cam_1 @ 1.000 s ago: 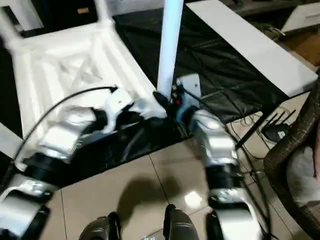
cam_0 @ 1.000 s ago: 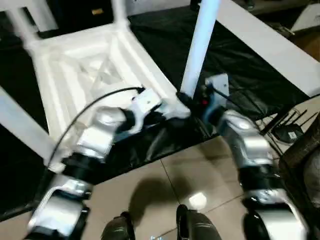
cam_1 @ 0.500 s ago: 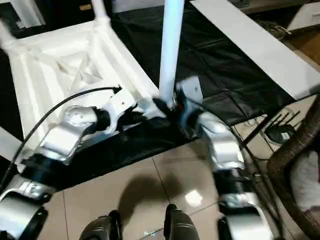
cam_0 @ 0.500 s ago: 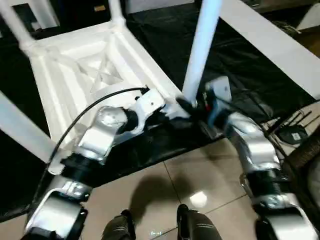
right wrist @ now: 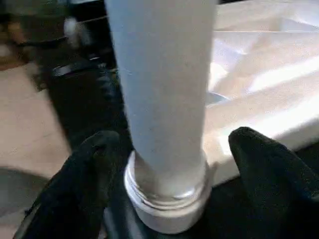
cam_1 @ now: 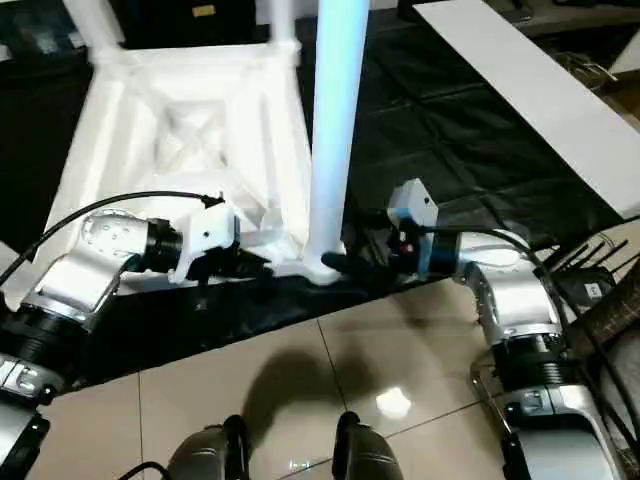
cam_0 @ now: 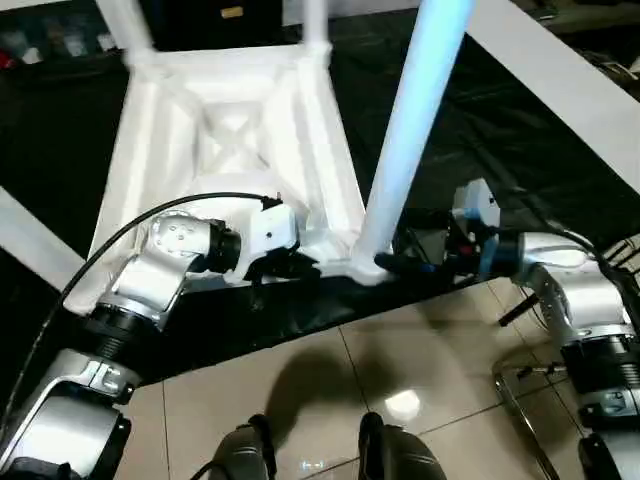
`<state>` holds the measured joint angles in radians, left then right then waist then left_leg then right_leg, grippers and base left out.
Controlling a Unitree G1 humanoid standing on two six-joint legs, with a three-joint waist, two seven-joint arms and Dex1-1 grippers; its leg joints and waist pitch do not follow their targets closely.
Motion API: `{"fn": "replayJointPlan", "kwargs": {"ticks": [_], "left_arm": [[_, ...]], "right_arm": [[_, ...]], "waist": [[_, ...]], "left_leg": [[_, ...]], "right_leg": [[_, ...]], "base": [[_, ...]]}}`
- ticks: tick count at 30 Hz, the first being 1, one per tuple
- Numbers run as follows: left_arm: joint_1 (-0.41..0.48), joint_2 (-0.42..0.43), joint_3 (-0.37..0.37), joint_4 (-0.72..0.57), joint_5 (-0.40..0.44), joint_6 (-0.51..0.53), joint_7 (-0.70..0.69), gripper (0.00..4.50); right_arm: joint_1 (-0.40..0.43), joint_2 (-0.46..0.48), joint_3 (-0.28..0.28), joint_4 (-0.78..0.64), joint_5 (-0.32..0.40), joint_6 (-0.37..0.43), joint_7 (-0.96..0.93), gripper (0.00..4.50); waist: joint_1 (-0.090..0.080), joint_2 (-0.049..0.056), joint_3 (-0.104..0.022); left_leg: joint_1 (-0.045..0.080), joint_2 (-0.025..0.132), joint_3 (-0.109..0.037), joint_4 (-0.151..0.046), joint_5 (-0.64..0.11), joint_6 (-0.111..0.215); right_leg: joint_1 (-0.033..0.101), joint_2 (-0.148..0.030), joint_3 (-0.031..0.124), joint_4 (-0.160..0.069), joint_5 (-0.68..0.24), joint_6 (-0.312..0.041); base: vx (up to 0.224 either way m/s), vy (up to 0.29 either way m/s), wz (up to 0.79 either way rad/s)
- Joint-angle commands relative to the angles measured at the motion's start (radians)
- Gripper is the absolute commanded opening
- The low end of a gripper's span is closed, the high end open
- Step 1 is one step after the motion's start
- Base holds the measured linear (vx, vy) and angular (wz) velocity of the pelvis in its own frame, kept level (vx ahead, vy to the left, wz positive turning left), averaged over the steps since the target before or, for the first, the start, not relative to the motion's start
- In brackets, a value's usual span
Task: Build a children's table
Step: Rotate leg to tighten
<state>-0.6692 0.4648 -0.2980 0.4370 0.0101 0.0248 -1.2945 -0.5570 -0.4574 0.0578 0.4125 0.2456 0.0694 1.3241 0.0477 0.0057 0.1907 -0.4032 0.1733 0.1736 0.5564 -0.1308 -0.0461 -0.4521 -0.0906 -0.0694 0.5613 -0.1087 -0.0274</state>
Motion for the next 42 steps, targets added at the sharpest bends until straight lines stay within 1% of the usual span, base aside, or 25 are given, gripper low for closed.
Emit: {"fn": "replayJointPlan", "kwargs": {"ticks": [1, 4, 5, 6, 7, 9, 14, 15, 19, 24, 25, 27, 28, 30, 32, 33, 34, 35, 36, 37, 38, 39, 40, 41, 42], "left_arm": [[-0.008, 0.008, -0.064, -0.001, -0.002, -0.052, -0.096, 0.00], [-0.010, 0.013, -0.078, 0.003, -0.006, -0.069, -0.141, 0.00], [-0.013, 0.014, -0.083, 0.007, -0.007, -0.080, -0.157, 0.00], [-0.014, 0.014, -0.085, 0.008, -0.007, -0.082, -0.163, 0.00], [-0.016, 0.014, -0.089, 0.010, -0.006, -0.089, -0.173, 0.00], [-0.018, 0.012, -0.092, 0.014, -0.005, -0.096, -0.178, 0.00], [-0.034, 0.004, -0.095, 0.045, -0.002, -0.120, -0.180, 0.00], [-0.035, 0.005, -0.094, 0.051, 0.000, -0.124, -0.181, 0.00], [-0.037, 0.009, -0.092, 0.059, 0.003, -0.129, -0.185, 0.00], [-0.042, 0.014, -0.086, 0.071, 0.005, -0.129, -0.184, 0.00], [-0.042, 0.015, -0.078, 0.076, 0.004, -0.108, -0.172, 0.00], [-0.041, 0.014, -0.071, 0.075, 0.002, -0.094, -0.160, 0.00], [-0.038, 0.015, -0.059, 0.069, 0.006, -0.051, -0.126, 0.00], [-0.034, 0.013, -0.045, 0.060, 0.010, -0.024, -0.088, 0.00], [-0.020, 0.006, -0.018, 0.026, 0.019, 0.045, -0.008, 0.00], [-0.020, 0.006, -0.018, 0.026, 0.019, 0.045, -0.008, 0.00], [0.008, -0.022, 0.014, -0.046, 0.025, 0.150, 0.099, 0.00], [0.012, -0.026, 0.018, -0.056, 0.026, 0.165, 0.112, 0.00], [0.022, -0.035, 0.025, -0.077, 0.028, 0.190, 0.138, 0.00], [0.031, -0.058, 0.040, -0.101, 0.032, 0.233, 0.188, 0.00], [0.042, -0.099, 0.058, -0.133, 0.035, 0.294, 0.260, 0.00], [0.045, -0.137, 0.073, -0.150, 0.042, 0.334, 0.324, 0.00], [0.046, -0.157, 0.079, -0.157, 0.045, 0.355, 0.361, 0.00], [0.046, -0.183, 0.081, -0.168, 0.049, 0.382, 0.401, 0.00], [0.046, -0.183, 0.081, -0.168, 0.049, 0.382, 0.401, 0.00]], "right_arm": [[-0.025, -0.019, 0.022, 0.020, 0.018, -0.019, 0.082, 3.87], [-0.051, -0.018, 0.039, 0.051, 0.020, -0.023, 0.128, 3.60], [-0.064, -0.014, 0.045, 0.067, 0.022, -0.028, 0.142, 3.60], [-0.069, -0.012, 0.047, 0.073, 0.023, -0.029, 0.147, 3.48], [-0.080, -0.007, 0.051, 0.089, 0.023, -0.030, 0.160, 3.40], [-0.091, -0.001, 0.057, 0.104, 0.020, -0.035, 0.173, 3.13], [-0.111, 0.011, 0.083, 0.123, 0.032, -0.017, 0.245, 2.82], [-0.112, 0.010, 0.090, 0.122, 0.035, -0.010, 0.258, 2.63], [-0.115, 0.010, 0.098, 0.123, 0.037, -0.003, 0.274, 2.26], [-0.120, 0.010, 0.108, 0.129, 0.043, 0.018, 0.289, 2.04], [-0.112, 0.018, 0.095, 0.110, 0.057, 0.057, 0.273, 2.00], [-0.108, 0.022, 0.089, 0.100, 0.061, 0.077, 0.258, 1.98], [-0.096, 0.031, 0.083, 0.078, 0.057, 0.112, 0.203, 1.98], [-0.080, 0.041, 0.083, 0.050, 0.048, 0.132, 0.152, 1.98], [-0.047, 0.078, 0.074, 0.001, 0.013, 0.163, 0.001, 1.98], [-0.047, 0.078, 0.074, 0.001, 0.013, 0.163, 0.001, 1.98], [-0.013, 0.150, 0.049, -0.065, -0.003, 0.227, -0.179, 1.98], [-0.009, 0.160, 0.045, -0.074, -0.004, 0.235, -0.200, 1.97], [-0.001, 0.181, 0.038, -0.091, -0.005, 0.251, -0.241, 1.97], [0.006, 0.213, 0.029, -0.106, -0.012, 0.266, -0.303, 1.97], [0.012, 0.269, 0.014, -0.123, -0.025, 0.290, -0.406, 1.97], [0.014, 0.311, 0.004, -0.130, -0.041, 0.303, -0.490, 1.97], [0.016, 0.333, 0.000, -0.134, -0.050, 0.310, -0.538, 1.97], [0.017, 0.366, -0.008, -0.137, -0.063, 0.321, -0.609, 1.97], [0.017, 0.366, -0.008, -0.137, -0.063, 0.321, -0.609, 1.97]], "waist": [[-0.003, -0.007, -0.093], [0.002, -0.006, -0.094], [0.003, -0.017, -0.094], [0.003, -0.017, -0.094], [0.006, -0.010, -0.093], [0.007, -0.012, -0.093], [0.006, -0.016, -0.091], [0.006, -0.015, -0.091], [0.009, -0.015, -0.092], [0.009, -0.016, -0.092], [0.009, -0.015, -0.091], [0.009, -0.015, -0.091], [0.009, -0.016, -0.089], [0.008, -0.013, -0.088], [0.006, -0.014, -0.085], [0.004, -0.015, -0.083], [-0.002, -0.013, -0.081], [-0.002, -0.013, -0.081], [-0.009, -0.006, -0.078], [-0.022, -0.011, -0.077], [-0.031, -0.012, -0.076], [-0.038, -0.012, -0.074], [-0.048, -0.010, -0.075], [-0.056, -0.012, -0.074], [-0.056, -0.012, -0.074]], "left_leg": [[0.026, 0.046, -0.005, -0.053, -0.269, 0.118], [0.028, 0.047, -0.004, -0.053, -0.259, 0.117], [0.028, 0.048, -0.001, -0.052, -0.256, 0.119], [0.028, 0.048, -0.001, -0.052, -0.256, 0.119], [0.028, 0.050, -0.003, -0.053, -0.252, 0.118], [0.027, 0.050, -0.004, -0.053, -0.243, 0.118], [0.025, 0.048, -0.003, -0.053, -0.250, 0.118], [0.026, 0.048, -0.004, -0.053, -0.249, 0.118], [0.027, 0.050, -0.004, -0.053, -0.241, 0.119], [0.026, 0.050, -0.004, -0.054, -0.239, 0.118], [0.026, 0.049, -0.004, -0.054, -0.241, 0.118], [0.027, 0.050, -0.004, -0.055, -0.242, 0.114], [0.027, 0.050, -0.004, -0.056, -0.246, 0.109], [0.028, 0.050, -0.005, -0.057, -0.260, 0.100], [0.029, 0.049, -0.008, -0.061, -0.294, 0.072], [0.028, 0.049, -0.010, -0.064, -0.303, 0.062], [0.028, 0.048, -0.014, -0.067, -0.321, 0.039], [0.028, 0.048, -0.014, -0.067, -0.321, 0.039], [0.027, 0.046, -0.018, -0.069, -0.349, 0.023], [0.022, 0.042, -0.023, -0.069, -0.374, 0.006], [0.020, 0.039, -0.028, -0.070, -0.385, -0.001], [0.019, 0.040, -0.027, -0.071, -0.393, -0.005], [0.023, 0.036, -0.029, -0.067, -0.411, -0.008], [0.027, 0.031, -0.028, -0.062, -0.422, -0.005], [0.027, 0.031, -0.028, -0.062, -0.422, -0.005]], "right_leg": [[0.071, -0.049, 0.041, -0.055, -0.351, -0.233], [0.070, -0.051, 0.042, -0.054, -0.347, -0.240], [0.068, -0.050, 0.043, -0.055, -0.346, -0.240], [0.068, -0.050, 0.043, -0.055, -0.346, -0.240], [0.067, -0.051, 0.043, -0.052, -0.353, -0.241], [0.069, -0.052, 0.043, -0.050, -0.342, -0.240], [0.069, -0.052, 0.042, -0.053, -0.366, -0.234], [0.069, -0.052, 0.042, -0.052, -0.367, -0.233], [0.068, -0.052, 0.043, -0.051, -0.357, -0.237], [0.069, -0.053, 0.043, -0.050, -0.355, -0.238], [0.068, -0.052, 0.043, -0.051, -0.361, -0.236], [0.068, -0.052, 0.043, -0.051, -0.368, -0.235], [0.067, -0.052, 0.043, -0.052, -0.380, -0.230], [0.067, -0.053, 0.043, -0.055, -0.408, -0.223], [0.064, -0.054, 0.043, -0.061, -0.474, -0.200], [0.064, -0.055, 0.044, -0.062, -0.491, -0.192], [0.064, -0.056, 0.043, -0.065, -0.534, -0.173], [0.064, -0.056, 0.043, -0.065, -0.534, -0.173], [0.061, -0.058, 0.040, -0.070, -0.581, -0.157], [0.066, -0.058, 0.035, -0.075, -0.633, -0.130], [0.067, -0.057, 0.031, -0.078, -0.661, -0.111], [0.064, -0.056, 0.031, -0.080, -0.666, -0.107], [0.059, -0.056, 0.027, -0.088, -0.696, -0.093], [0.054, -0.056, 0.024, -0.096, -0.719, -0.077], [0.054, -0.056, 0.024, -0.096, -0.719, -0.077]], "base": [[0.000, 0.000, 0.00], [0.000, 0.000, 0.00], [0.000, 0.000, 0.00], [0.000, 0.000, 0.00], [0.000, 0.000, 0.00], [0.000, 0.000, 0.00], [0.000, 0.000, 0.00], [0.000, 0.000, 0.00], [0.000, 0.000, 0.00], [0.000, 0.000, 0.00], [0.000, 0.000, 0.00], [0.000, 0.000, 0.00], [0.000, 0.000, 0.00], [0.000, 0.000, 0.00], [0.000, 0.000, 0.00], [0.000, 0.000, 0.00], [0.000, 0.000, 0.00], [0.000, 0.000, 0.00], [0.000, 0.000, 0.00], [0.000, 0.000, 0.00], [0.000, 0.000, 0.00], [0.000, 0.000, 0.00], [0.000, 0.000, 0.00], [0.000, 0.000, 0.00], [0.000, 0.000, 0.00]]}}
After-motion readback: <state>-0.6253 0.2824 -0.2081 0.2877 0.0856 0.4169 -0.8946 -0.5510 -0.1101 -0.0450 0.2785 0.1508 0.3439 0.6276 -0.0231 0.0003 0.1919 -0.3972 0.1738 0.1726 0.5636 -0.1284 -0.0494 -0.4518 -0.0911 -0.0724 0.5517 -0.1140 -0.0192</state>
